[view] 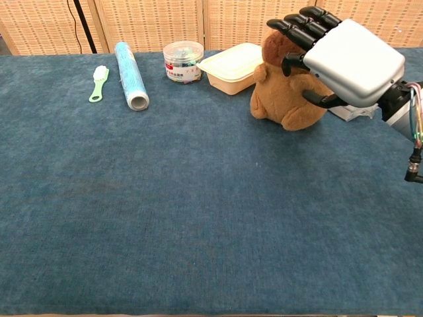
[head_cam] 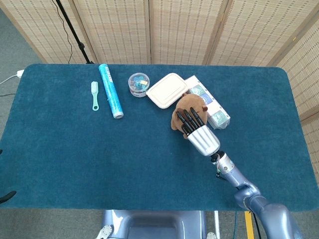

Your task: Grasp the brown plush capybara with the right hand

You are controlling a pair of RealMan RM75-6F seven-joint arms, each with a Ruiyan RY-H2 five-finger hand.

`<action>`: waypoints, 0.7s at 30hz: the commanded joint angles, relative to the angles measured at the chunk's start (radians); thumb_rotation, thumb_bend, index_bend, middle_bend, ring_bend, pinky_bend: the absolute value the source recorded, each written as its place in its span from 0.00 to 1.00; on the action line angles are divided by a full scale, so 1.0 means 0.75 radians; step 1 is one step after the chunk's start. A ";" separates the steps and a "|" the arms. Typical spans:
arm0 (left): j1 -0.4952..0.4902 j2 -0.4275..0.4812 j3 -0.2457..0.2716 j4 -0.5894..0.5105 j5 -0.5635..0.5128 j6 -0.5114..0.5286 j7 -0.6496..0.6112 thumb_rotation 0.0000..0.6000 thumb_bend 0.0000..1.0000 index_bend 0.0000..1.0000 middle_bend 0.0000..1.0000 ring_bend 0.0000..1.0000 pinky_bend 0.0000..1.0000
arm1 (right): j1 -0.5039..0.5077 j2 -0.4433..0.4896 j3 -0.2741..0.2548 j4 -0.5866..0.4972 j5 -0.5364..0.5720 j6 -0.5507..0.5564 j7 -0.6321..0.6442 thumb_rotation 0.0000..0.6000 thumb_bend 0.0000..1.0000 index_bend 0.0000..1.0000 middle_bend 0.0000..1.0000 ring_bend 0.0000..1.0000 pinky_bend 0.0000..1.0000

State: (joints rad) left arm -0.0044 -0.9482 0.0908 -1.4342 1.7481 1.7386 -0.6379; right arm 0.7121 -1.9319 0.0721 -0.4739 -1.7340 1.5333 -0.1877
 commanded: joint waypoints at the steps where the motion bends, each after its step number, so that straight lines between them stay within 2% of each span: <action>1: 0.000 -0.001 0.001 -0.001 0.003 0.001 0.004 1.00 0.00 0.00 0.00 0.00 0.00 | -0.001 -0.001 -0.007 0.011 0.006 0.000 0.011 1.00 0.38 0.40 0.00 0.00 0.06; 18: -0.003 0.001 0.001 -0.008 0.005 -0.004 0.014 1.00 0.00 0.00 0.00 0.00 0.00 | 0.020 -0.019 -0.026 0.059 0.028 0.000 0.021 1.00 0.41 0.46 0.00 0.00 0.07; 21: -0.002 0.001 0.001 -0.007 0.004 -0.003 0.012 1.00 0.00 0.00 0.00 0.00 0.00 | 0.023 -0.022 -0.030 0.064 0.032 0.000 0.022 1.00 0.45 0.47 0.00 0.00 0.07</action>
State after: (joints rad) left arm -0.0056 -0.9473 0.0917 -1.4392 1.7510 1.7366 -0.6286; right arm 0.7296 -1.9480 0.0501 -0.4264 -1.7105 1.5334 -0.1711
